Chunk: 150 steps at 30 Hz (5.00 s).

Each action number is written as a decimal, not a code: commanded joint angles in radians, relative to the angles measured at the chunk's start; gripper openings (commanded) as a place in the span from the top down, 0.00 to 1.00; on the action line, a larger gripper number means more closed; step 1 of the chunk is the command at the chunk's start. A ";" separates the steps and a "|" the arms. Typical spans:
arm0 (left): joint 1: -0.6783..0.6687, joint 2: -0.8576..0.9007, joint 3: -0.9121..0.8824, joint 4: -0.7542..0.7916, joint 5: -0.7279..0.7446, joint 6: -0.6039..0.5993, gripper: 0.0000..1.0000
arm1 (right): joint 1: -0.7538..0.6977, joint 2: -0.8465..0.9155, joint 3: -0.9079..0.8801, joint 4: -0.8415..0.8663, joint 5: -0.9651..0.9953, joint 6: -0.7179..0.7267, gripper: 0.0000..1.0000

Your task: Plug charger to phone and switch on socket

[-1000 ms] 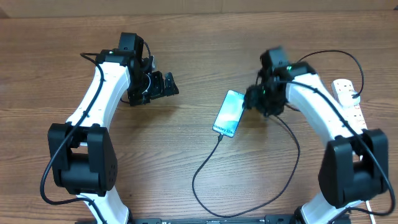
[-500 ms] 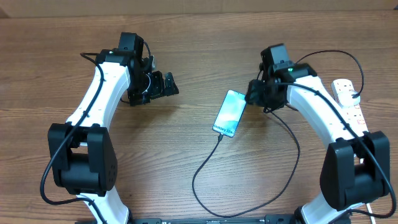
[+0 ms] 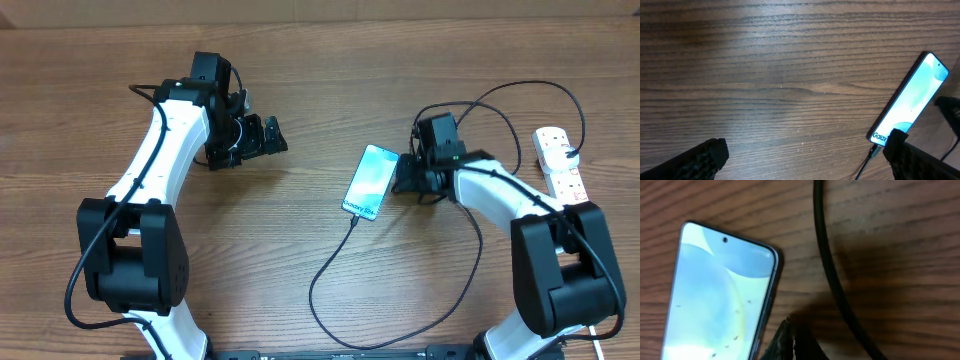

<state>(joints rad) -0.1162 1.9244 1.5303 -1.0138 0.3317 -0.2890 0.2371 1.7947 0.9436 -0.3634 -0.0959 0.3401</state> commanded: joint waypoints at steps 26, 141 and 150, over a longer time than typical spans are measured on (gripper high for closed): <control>0.000 -0.008 0.003 0.000 -0.006 -0.003 0.00 | -0.001 0.004 -0.124 0.327 -0.176 -0.263 0.96; 0.000 -0.008 0.003 0.000 -0.006 -0.003 0.00 | -0.873 0.166 0.417 -0.348 0.277 -0.075 0.00; 0.000 -0.008 0.003 0.000 -0.006 -0.003 0.00 | -0.873 0.176 0.391 -0.329 0.274 -0.075 0.00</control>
<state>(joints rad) -0.1162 1.9244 1.5303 -1.0142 0.3317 -0.2890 -0.6334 1.9556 1.3460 -0.7025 0.1860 0.2581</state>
